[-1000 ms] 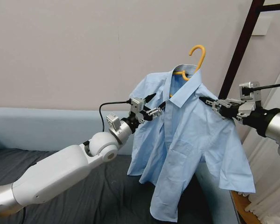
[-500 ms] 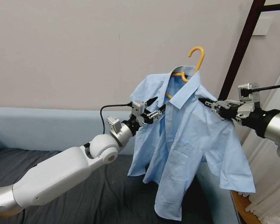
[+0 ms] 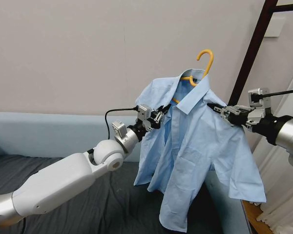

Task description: Pick up the clothes from the sofa and hang them on the clothes hanger.

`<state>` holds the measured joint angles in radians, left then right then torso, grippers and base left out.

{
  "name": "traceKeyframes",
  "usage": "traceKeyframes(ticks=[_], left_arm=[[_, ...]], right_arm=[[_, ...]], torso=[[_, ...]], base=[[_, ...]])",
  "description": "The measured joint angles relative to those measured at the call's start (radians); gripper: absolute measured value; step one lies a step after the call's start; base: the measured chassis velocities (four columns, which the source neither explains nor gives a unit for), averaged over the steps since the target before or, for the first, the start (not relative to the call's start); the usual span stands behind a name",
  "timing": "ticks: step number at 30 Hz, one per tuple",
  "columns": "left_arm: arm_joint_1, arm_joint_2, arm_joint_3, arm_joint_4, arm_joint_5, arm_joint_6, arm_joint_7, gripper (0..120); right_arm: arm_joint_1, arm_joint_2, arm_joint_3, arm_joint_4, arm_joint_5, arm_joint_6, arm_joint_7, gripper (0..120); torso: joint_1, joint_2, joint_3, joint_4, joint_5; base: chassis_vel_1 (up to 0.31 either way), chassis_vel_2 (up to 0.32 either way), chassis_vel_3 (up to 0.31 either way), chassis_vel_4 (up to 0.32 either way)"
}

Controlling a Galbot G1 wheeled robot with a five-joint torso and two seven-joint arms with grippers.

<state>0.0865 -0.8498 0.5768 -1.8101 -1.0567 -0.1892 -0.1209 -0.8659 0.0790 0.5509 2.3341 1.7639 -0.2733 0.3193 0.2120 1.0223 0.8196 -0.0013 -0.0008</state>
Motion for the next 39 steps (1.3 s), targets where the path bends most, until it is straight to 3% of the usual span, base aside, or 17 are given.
traceKeyframes(ticks=[15,21,25,31,34,35,39], left_arm=[[-0.002,0.010,-0.005,-0.130,-0.125,0.089,-0.146,0],[0.022,0.016,-0.017,-0.143,-0.089,0.138,-0.183,22],[0.083,0.038,-0.041,-0.208,-0.074,0.200,-0.275,34],[0.236,0.082,-0.083,-0.278,0.014,0.238,-0.336,56],[0.429,0.102,-0.187,-0.323,0.063,0.224,-0.333,70],[0.429,0.102,-0.187,-0.323,0.063,0.224,-0.333,70],[0.664,0.085,-0.369,-0.368,0.140,0.194,-0.321,88]], right_arm=[[0.002,0.021,-0.016,-0.019,-0.019,0.004,0.002,8],[0.002,0.031,-0.014,-0.002,-0.010,0.012,0.013,8],[0.002,0.041,-0.013,0.004,-0.008,0.013,0.035,8],[0.001,0.044,0.005,0.006,0.018,-0.001,0.068,8],[0.000,0.049,0.019,0.013,0.027,0.003,0.127,8],[0.000,0.049,0.019,0.013,0.027,0.003,0.127,8],[-0.009,0.053,0.067,0.018,0.070,-0.011,0.175,8]], torso=[[0.000,0.000,0.000,0.0000,0.0000],[0.000,0.000,0.000,-0.0001,0.0000],[0.000,0.000,0.000,-0.0001,0.0000],[0.000,0.000,0.000,0.0001,-0.0002],[0.000,0.000,0.000,0.0001,-0.0002],[0.000,0.000,0.000,0.0001,-0.0002],[0.000,0.000,0.000,-0.0001,-0.0001]], base=[[0.000,0.000,0.000,0.000],[0.000,0.000,0.000,0.000],[0.000,0.000,0.000,0.000],[0.000,0.000,0.000,0.000],[0.000,0.000,0.000,0.000],[0.000,0.000,0.000,0.000],[0.000,0.000,0.000,0.000]])
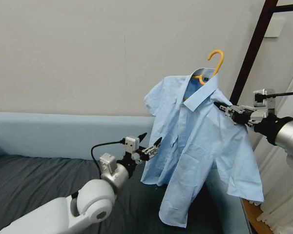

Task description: Pick up the clothes from the sofa and hang them on the clothes hanger.

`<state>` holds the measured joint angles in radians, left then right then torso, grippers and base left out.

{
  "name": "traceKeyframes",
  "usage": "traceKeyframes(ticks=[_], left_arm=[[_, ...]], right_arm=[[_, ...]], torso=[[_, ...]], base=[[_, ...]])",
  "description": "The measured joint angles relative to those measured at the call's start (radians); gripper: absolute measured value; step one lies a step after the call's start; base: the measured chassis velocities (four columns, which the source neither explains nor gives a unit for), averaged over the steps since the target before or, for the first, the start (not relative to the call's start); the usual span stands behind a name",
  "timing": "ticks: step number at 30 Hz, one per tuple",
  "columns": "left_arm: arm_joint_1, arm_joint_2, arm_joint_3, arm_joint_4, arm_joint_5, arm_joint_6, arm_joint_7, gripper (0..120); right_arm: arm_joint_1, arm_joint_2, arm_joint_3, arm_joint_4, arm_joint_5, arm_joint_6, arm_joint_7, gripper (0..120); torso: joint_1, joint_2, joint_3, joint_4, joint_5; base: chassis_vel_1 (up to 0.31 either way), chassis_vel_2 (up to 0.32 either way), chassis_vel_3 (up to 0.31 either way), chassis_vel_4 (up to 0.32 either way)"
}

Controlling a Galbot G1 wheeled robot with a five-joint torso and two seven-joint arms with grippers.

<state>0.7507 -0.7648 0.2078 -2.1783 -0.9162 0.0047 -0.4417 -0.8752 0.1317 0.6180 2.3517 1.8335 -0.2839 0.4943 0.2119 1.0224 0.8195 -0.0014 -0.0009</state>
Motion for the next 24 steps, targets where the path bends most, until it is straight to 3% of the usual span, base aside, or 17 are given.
traceKeyframes(ticks=[1,4,6,8,10,11,14,16,17,20,24], left_arm=[[0.000,0.000,0.000,0.000,0.000,0.000,0.000,88],[0.168,-0.021,-0.142,-0.009,0.047,-0.040,0.038,99],[0.285,-0.042,-0.230,-0.008,0.109,-0.077,0.065,100],[0.327,-0.050,-0.259,-0.007,0.135,-0.091,0.073,100],[0.466,-0.074,-0.352,-0.001,0.216,-0.127,0.102,100],[0.466,-0.074,-0.352,-0.001,0.216,-0.127,0.102,100],[0.672,-0.111,-0.473,0.030,0.355,-0.238,0.155,100],[0.786,-0.158,-0.520,0.056,0.423,-0.301,0.185,100],[0.786,-0.158,-0.520,0.056,0.423,-0.301,0.185,100],[0.888,-0.244,-0.572,0.088,0.523,-0.403,0.209,100],[0.958,-0.289,-0.594,0.093,0.567,-0.445,0.214,100]], right_arm=[[0.000,0.000,0.000,0.000,0.000,0.000,0.000,8],[-0.004,-0.002,0.037,-0.003,0.030,-0.034,0.033,8],[-0.006,-0.002,0.063,-0.009,0.040,-0.066,0.050,8],[-0.007,-0.003,0.077,-0.012,0.047,-0.086,0.060,8],[-0.008,-0.008,0.107,-0.020,0.067,-0.127,0.088,8],[-0.008,-0.008,0.107,-0.020,0.067,-0.127,0.088,8],[-0.009,-0.025,0.166,-0.038,0.088,-0.169,0.125,8],[-0.009,-0.035,0.211,-0.046,0.108,-0.192,0.154,8],[-0.009,-0.035,0.211,-0.046,0.108,-0.192,0.154,8],[-0.009,-0.050,0.259,-0.054,0.141,-0.226,0.198,8],[-0.007,-0.068,0.283,-0.069,0.163,-0.246,0.217,8]], torso=[[0.000,0.000,0.000,0.0000,0.0000],[0.000,0.000,0.000,0.0001,0.0000],[0.000,0.000,0.000,0.0000,0.0001],[0.000,0.000,0.000,-0.0003,0.0000],[0.000,0.000,0.000,0.0002,0.0000],[0.000,0.000,0.000,0.0002,0.0000],[0.000,0.000,0.000,0.0006,0.0001],[0.000,0.000,0.000,0.0001,0.0000],[0.000,0.000,0.000,0.0001,0.0000],[0.000,0.000,0.000,-0.0001,0.0001],[0.000,0.000,0.000,0.0001,0.0004]], base=[[0.000,0.000,0.000,0.000],[0.000,0.000,0.000,0.000],[0.000,0.000,0.000,0.000],[0.000,0.000,0.000,0.000],[0.000,0.000,0.000,0.000],[0.000,0.000,0.000,0.000],[0.000,0.000,0.000,0.000],[0.000,0.000,0.000,0.000],[0.000,0.000,0.000,0.000],[0.000,0.000,0.000,0.000],[0.000,0.000,0.000,0.000]])
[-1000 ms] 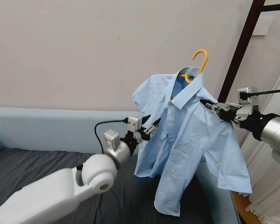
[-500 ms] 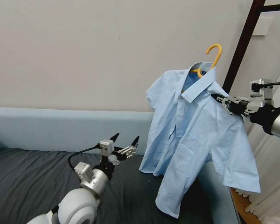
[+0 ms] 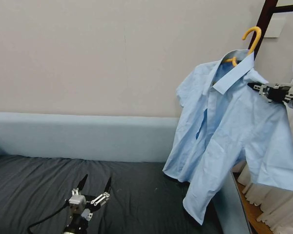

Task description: Pick up the clothes from the sofa and hang them on the clothes hanger.

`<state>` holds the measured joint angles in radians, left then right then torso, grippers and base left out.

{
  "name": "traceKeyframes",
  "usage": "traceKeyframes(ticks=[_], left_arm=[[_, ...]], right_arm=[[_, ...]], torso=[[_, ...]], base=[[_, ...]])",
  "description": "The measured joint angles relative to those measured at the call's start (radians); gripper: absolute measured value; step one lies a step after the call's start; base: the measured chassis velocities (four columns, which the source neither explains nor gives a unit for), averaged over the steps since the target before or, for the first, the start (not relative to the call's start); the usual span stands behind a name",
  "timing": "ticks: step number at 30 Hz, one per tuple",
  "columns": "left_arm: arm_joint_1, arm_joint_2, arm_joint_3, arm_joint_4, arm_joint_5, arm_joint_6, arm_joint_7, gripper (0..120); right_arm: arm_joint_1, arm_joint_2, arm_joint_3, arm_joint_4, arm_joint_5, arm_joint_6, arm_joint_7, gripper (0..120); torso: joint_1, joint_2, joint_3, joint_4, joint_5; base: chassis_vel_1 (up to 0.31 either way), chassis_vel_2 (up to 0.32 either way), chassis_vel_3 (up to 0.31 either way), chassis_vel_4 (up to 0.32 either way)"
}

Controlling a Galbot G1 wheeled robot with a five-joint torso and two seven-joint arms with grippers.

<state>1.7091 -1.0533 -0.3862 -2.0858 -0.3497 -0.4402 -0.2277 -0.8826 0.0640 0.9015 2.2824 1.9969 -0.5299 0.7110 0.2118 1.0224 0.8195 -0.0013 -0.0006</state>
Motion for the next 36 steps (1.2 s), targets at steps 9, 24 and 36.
traceKeyframes(ticks=[9,24,36], left_arm=[[0.035,-0.030,-0.009,0.002,0.031,-0.004,-0.011,100],[0.026,-0.027,-0.003,0.000,0.024,0.003,-0.014,100],[0.024,-0.026,-0.001,0.000,0.022,0.004,-0.014,100]], right_arm=[[0.005,-0.026,0.034,-0.051,0.000,-0.021,0.023,8],[0.017,-0.079,0.060,-0.193,-0.025,-0.199,0.232,8],[0.017,-0.068,-0.163,-0.413,-0.489,-0.145,0.012,8]], torso=[[0.000,0.000,0.000,-0.0001,-0.0002],[0.000,0.000,0.000,-0.0002,-0.0005],[0.000,0.000,0.000,0.0001,0.0000]], base=[[0.000,0.000,0.000,0.000],[0.000,0.000,0.000,0.000],[0.000,0.000,0.000,0.000]])
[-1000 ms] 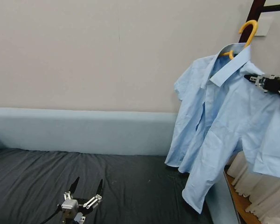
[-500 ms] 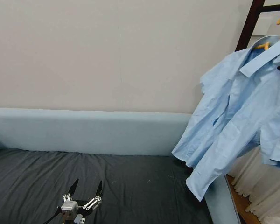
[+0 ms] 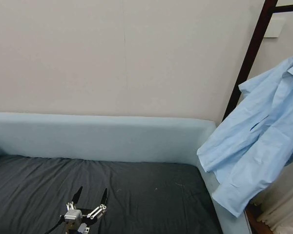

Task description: Pick up the clothes from the sofa and hang them on the clothes hanger.

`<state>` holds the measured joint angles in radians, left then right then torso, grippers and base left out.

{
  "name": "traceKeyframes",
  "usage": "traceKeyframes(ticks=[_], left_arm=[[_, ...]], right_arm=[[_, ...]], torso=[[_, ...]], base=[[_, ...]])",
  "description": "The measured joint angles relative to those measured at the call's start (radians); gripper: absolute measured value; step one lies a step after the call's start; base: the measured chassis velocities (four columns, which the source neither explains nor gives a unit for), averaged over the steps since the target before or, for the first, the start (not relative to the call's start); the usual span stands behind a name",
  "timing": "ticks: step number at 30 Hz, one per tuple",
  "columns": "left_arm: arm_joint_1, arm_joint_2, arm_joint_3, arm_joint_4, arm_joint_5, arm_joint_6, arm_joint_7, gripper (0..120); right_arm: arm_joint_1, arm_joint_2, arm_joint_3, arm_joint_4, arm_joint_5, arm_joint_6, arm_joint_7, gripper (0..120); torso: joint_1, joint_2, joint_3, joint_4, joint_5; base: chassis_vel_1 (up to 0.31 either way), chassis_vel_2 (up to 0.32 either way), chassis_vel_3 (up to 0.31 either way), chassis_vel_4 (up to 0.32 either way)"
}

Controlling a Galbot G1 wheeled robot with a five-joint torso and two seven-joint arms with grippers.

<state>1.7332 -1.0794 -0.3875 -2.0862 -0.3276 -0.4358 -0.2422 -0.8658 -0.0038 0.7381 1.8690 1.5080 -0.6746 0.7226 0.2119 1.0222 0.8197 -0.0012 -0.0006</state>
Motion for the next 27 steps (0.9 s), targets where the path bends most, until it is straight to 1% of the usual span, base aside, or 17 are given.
traceKeyframes(ticks=[3,5,6,7,8,9,11,13,14,15,16,17,18,19,22,27], left_arm=[[0.000,0.000,0.000,0.000,0.000,0.000,0.000,100],[0.000,0.000,0.000,0.000,0.000,0.001,0.000,100],[0.000,0.000,0.000,0.000,-0.001,0.001,0.000,100],[-0.001,0.000,0.001,0.000,-0.001,0.001,0.000,100],[-0.001,0.000,0.001,0.000,-0.001,0.001,0.000,100],[-0.001,0.000,0.001,0.000,-0.001,0.001,0.000,100],[-0.001,0.001,0.001,0.000,-0.001,0.001,-0.001,100],[-0.001,0.001,0.001,0.000,-0.001,0.001,-0.001,100],[-0.001,0.001,0.001,0.000,-0.001,0.001,-0.001,100],[-0.001,0.001,0.001,0.000,-0.001,0.001,-0.001,100],[-0.001,0.001,0.001,0.000,-0.001,0.001,-0.001,100],[-0.001,0.001,0.001,0.000,-0.001,0.001,-0.001,100],[-0.001,0.001,0.001,0.000,-0.001,0.001,-0.001,100],[-0.001,0.001,0.001,0.000,-0.001,0.001,-0.001,100],[-0.001,0.001,0.001,0.000,-0.001,0.001,-0.001,100],[-0.001,0.001,0.001,0.000,-0.001,0.001,-0.001,100]], right_arm=[[-0.002,0.031,-0.100,-0.132,-0.225,0.108,-0.144,8],[-0.002,0.034,-0.105,-0.142,-0.241,0.116,-0.153,8],[-0.006,0.057,-0.142,-0.235,-0.348,0.194,-0.217,8],[-0.007,0.065,-0.150,-0.268,-0.369,0.222,-0.236,8],[-0.008,0.071,-0.159,-0.320,-0.393,0.268,-0.260,8],[-0.008,0.071,-0.159,-0.320,-0.393,0.268,-0.260,8],[-0.004,0.074,-0.171,-0.413,-0.441,0.367,-0.313,8],[0.032,0.075,-0.206,-0.457,-0.472,0.434,-0.363,8],[0.032,0.075,-0.206,-0.457,-0.472,0.434,-0.363,8],[0.052,0.083,-0.220,-0.462,-0.497,0.460,-0.389,8],[0.060,0.091,-0.227,-0.458,-0.520,0.476,-0.406,8],[0.064,0.104,-0.231,-0.437,-0.552,0.487,-0.426,8],[0.064,0.112,-0.233,-0.416,-0.576,0.492,-0.438,8],[0.064,0.112,-0.233,-0.416,-0.576,0.492,-0.438,8],[0.062,0.127,-0.241,-0.340,-0.670,0.504,-0.466,8],[0.091,0.134,-0.265,-0.312,-0.700,0.519,-0.481,8]], torso=[[0.000,0.000,0.000,0.0002,0.0001],[0.000,0.000,0.000,0.0001,0.0001],[0.000,0.000,0.000,-0.0001,0.0005],[0.000,0.000,0.000,-0.0004,0.0006],[0.000,0.000,0.000,-0.0002,0.0006],[0.000,0.000,0.000,-0.0002,0.0006],[0.000,0.000,0.000,-0.0005,0.0005],[0.000,0.000,0.000,-0.0008,-0.0003],[0.000,0.000,0.000,-0.0008,-0.0003],[0.000,0.000,0.000,-0.0010,-0.0004],[0.000,0.000,0.000,-0.0006,-0.0004],[0.000,0.000,0.000,-0.0005,-0.0003],[0.000,0.000,0.000,0.0001,-0.0001],[0.000,0.000,0.000,0.0001,-0.0001],[0.000,0.000,0.000,0.0008,-0.0006],[0.000,0.000,0.000,-0.0001,-0.0006]], base=[[0.000,0.000,0.000,0.000],[0.000,0.000,0.000,0.000],[0.000,0.000,0.000,0.000],[0.000,0.000,0.000,0.000],[0.000,0.000,0.000,0.000],[0.000,0.000,0.000,0.000],[0.000,0.000,0.000,0.000],[0.000,0.000,0.000,0.000],[0.000,0.000,0.000,0.000],[0.000,0.000,0.000,0.000],[0.000,0.000,0.000,0.000],[0.000,0.000,0.000,0.000],[0.000,0.000,0.000,0.000],[0.000,0.000,0.000,0.000],[0.000,0.000,0.000,0.000],[0.000,0.000,0.000,0.000]])
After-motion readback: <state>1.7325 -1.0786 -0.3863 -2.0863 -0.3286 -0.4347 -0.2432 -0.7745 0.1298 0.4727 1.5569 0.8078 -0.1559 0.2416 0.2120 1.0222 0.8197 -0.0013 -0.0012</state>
